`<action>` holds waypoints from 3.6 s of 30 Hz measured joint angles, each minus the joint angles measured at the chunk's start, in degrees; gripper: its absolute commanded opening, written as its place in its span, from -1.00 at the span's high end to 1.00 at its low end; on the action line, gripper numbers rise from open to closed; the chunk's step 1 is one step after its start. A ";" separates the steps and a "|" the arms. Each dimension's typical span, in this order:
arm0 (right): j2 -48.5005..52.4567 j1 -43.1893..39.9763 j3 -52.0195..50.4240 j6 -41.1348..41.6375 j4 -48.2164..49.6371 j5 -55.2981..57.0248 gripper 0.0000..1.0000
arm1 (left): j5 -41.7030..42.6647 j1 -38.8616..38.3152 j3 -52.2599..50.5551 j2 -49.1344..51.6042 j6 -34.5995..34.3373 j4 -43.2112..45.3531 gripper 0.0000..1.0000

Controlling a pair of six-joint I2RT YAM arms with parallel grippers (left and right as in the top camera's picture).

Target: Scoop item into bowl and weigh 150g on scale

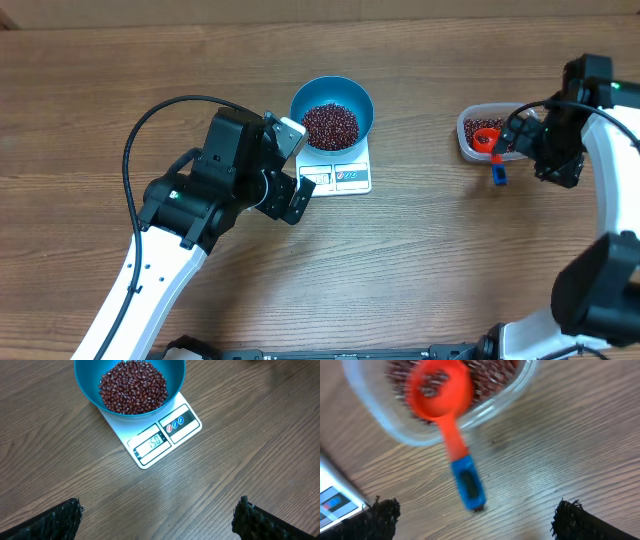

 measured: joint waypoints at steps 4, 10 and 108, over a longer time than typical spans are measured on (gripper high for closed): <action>-7.26 4.15 1.27 -3.91 0.11 -3.58 -1.00 | 0.00 0.00 0.00 0.02 0.00 0.00 -0.99; -18.95 15.34 2.34 -15.19 -1.77 -13.42 -1.00 | 0.00 0.00 0.00 0.02 0.00 0.00 -1.00; -98.05 19.91 -87.80 -12.55 71.97 -8.37 -1.00 | 0.20 0.00 -0.22 0.02 0.00 0.00 -0.99</action>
